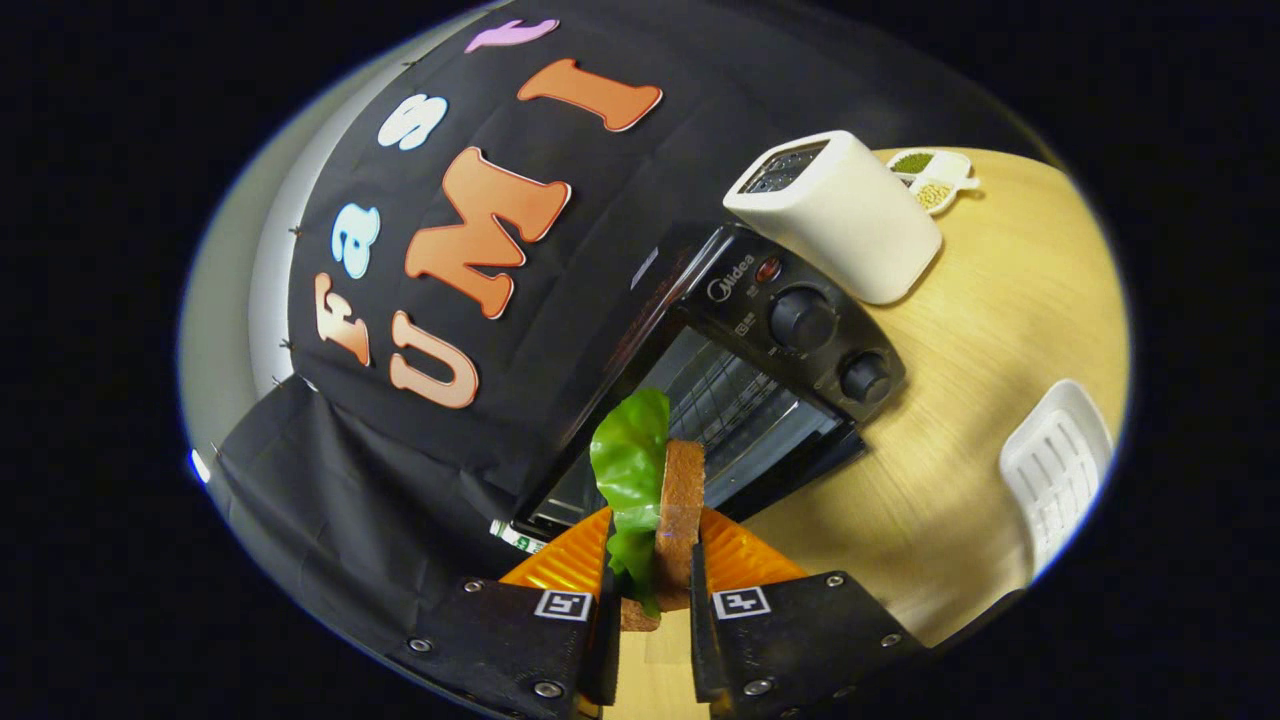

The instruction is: Open the toaster oven, put the food inside, and close the toaster oven door.

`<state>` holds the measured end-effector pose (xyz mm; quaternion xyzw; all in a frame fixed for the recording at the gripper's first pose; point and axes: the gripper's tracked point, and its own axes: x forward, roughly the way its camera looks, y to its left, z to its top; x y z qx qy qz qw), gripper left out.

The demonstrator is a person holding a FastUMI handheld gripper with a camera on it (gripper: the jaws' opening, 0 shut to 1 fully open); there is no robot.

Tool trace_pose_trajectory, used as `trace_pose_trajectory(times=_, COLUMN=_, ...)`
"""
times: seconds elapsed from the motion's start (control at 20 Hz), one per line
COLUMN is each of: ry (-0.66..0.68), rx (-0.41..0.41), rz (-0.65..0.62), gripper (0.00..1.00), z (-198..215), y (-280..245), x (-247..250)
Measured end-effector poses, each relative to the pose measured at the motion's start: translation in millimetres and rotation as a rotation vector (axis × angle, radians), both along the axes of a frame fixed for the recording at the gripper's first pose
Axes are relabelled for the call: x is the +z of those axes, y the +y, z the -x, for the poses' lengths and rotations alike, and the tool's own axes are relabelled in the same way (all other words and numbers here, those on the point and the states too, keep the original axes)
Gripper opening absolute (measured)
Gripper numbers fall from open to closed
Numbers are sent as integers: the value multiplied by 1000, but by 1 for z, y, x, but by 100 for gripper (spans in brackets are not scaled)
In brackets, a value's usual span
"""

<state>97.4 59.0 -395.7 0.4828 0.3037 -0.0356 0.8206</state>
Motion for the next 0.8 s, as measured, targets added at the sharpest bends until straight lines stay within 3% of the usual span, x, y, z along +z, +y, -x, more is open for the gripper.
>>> trace_pose_trajectory(times=0.3, ry=-61, rx=-38, rz=-19, gripper=30, z=-34, y=25, x=-15)
trace_pose_trajectory(times=0.8, ry=-119, rx=-195, rz=-3, gripper=30, z=-81, y=38, x=-35)
